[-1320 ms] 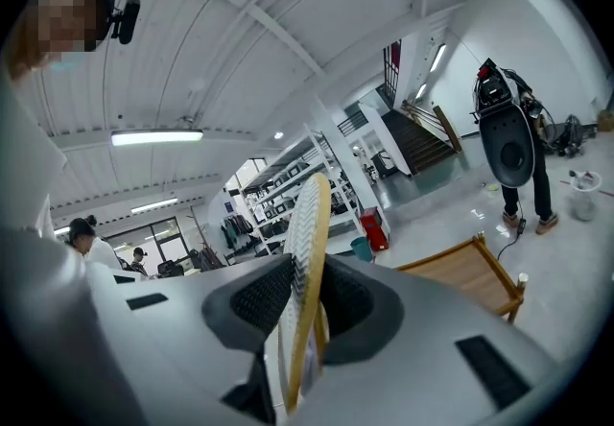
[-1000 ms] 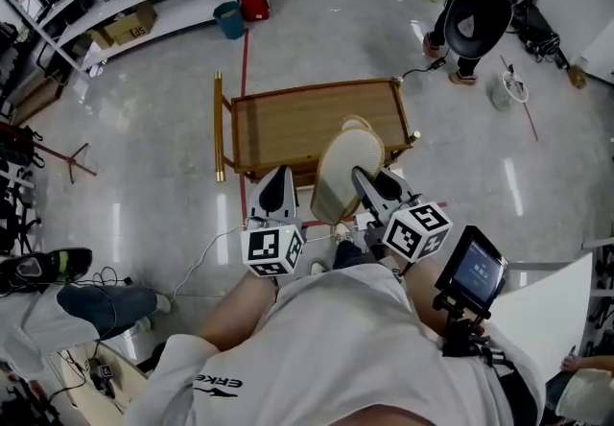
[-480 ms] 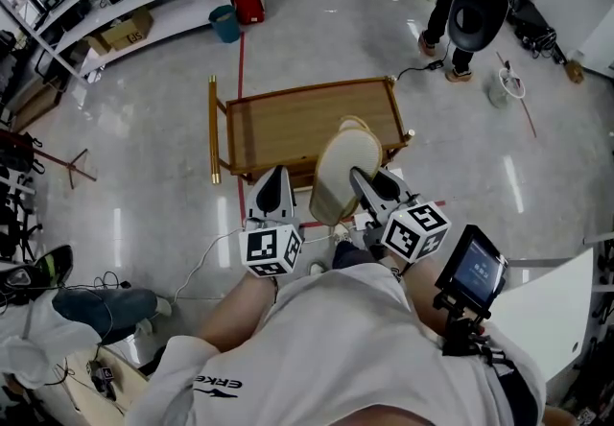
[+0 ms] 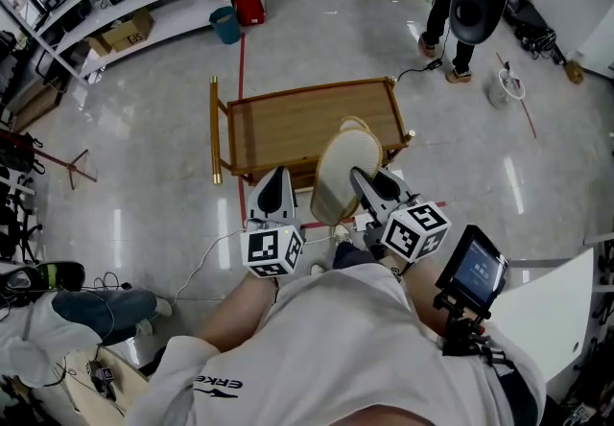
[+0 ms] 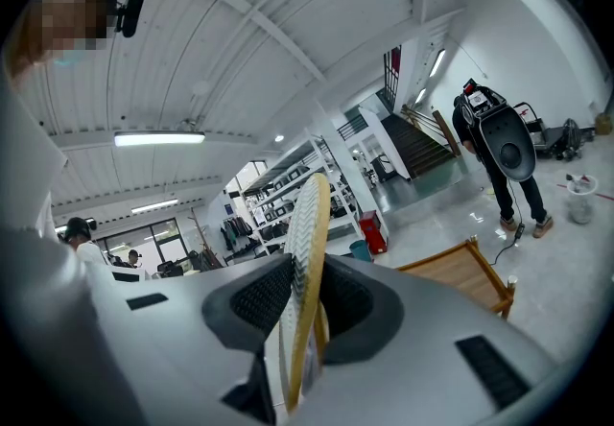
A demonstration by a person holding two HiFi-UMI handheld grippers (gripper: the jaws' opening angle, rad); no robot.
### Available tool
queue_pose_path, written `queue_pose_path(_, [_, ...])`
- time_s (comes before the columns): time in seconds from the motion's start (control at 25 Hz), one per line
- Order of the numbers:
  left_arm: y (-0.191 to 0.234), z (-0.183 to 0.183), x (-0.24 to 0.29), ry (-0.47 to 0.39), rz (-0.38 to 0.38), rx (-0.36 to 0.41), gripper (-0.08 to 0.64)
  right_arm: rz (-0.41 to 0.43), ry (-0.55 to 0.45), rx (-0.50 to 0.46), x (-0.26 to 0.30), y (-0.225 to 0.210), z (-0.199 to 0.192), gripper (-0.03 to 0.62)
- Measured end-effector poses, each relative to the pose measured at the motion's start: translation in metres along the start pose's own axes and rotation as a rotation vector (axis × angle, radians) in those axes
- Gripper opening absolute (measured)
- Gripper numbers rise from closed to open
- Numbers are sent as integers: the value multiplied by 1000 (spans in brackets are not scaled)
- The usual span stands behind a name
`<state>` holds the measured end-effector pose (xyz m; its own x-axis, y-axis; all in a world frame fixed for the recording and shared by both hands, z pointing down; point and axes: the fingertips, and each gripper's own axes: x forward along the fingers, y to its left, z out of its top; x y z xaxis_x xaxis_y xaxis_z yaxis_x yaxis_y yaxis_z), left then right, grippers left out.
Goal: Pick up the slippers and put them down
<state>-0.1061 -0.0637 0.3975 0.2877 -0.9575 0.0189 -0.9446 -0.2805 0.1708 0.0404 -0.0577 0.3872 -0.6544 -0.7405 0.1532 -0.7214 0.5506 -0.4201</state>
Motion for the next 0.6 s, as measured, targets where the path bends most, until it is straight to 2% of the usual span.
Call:
queue_pose_path(0.32, [16, -4, -9, 4, 24, -11, 2, 10, 21, -1, 14, 9, -8, 89])
queue_pose_path(0.6, [46, -4, -24, 6, 78, -15, 2, 50, 50, 23, 41, 24, -18, 87])
